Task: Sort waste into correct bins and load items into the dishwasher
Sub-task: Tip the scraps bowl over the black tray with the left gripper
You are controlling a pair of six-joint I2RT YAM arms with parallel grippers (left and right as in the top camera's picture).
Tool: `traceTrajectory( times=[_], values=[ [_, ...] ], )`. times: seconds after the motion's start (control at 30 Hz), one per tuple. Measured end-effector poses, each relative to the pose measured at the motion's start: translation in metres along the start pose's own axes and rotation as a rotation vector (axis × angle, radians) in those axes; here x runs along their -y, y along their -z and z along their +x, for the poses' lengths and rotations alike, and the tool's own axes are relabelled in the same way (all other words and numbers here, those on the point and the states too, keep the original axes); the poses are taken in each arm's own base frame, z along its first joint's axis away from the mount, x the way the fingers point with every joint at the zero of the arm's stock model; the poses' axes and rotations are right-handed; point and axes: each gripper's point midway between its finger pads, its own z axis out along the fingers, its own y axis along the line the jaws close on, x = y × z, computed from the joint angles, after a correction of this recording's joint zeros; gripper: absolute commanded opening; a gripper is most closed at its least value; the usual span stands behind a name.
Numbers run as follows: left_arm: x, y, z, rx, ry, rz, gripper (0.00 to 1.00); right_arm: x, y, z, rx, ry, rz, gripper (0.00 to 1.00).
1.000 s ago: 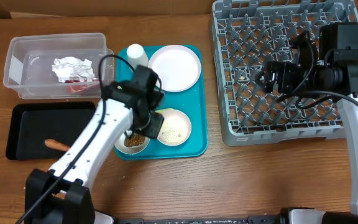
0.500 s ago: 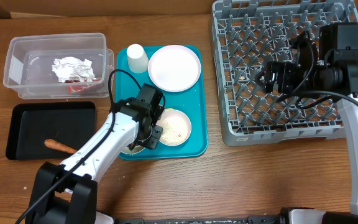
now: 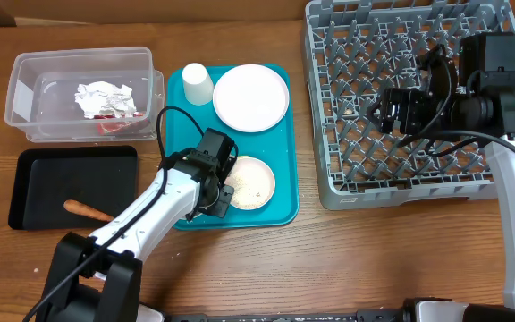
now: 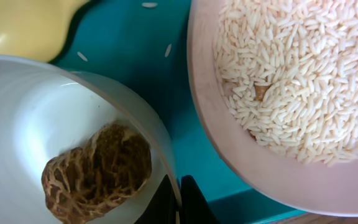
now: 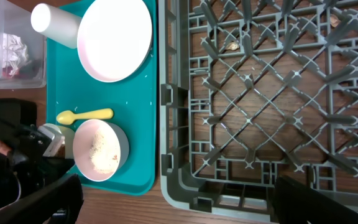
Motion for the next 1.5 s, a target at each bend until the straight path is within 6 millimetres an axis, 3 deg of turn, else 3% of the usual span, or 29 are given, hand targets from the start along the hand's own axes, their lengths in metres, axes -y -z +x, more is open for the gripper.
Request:
traceTrajectory(
  times=[0.17, 0.4, 0.53, 0.63, 0.8, 1.03, 1.23, 1.5],
  values=[
    [-0.003, 0.017, -0.004, -0.022, 0.039, -0.013, 0.04, 0.0, 0.0, 0.003, -0.011, -0.005, 0.001, 1.0],
    [-0.018, 0.071, -0.04, 0.043, 0.114, -0.021, 0.04, 0.0, 0.0, 0.003, -0.01, -0.004, 0.001, 1.0],
    [-0.037, 0.097, -0.053, 0.076, 0.2, -0.022, 0.04, 0.0, 0.0, 0.002, -0.008, -0.003, 0.001, 1.0],
    [-0.061, 0.106, -0.058, 0.1, 0.295, 0.003, 0.04, 0.0, 0.0, 0.002, -0.007, -0.004, 0.001, 1.0],
    [-0.113, 0.107, -0.044, 0.099, 0.51, 0.115, 0.04, 0.0, 0.0, 0.0, 0.001, 0.0, 0.0, 1.0],
    [-0.173, 0.116, -0.024, 0.23, 0.649, 0.344, 0.04, 0.0, 0.0, -0.004, 0.016, 0.006, -0.002, 1.0],
    [-0.192, 0.127, -0.009, 0.445, 0.66, 0.598, 0.04, 0.0, 0.0, -0.006, 0.023, 0.008, -0.002, 1.0],
    [-0.214, 0.149, 0.001, 0.716, 0.673, 0.791, 0.04, -0.001, 0.0, -0.006, 0.023, 0.008, -0.002, 1.0]
  ],
)
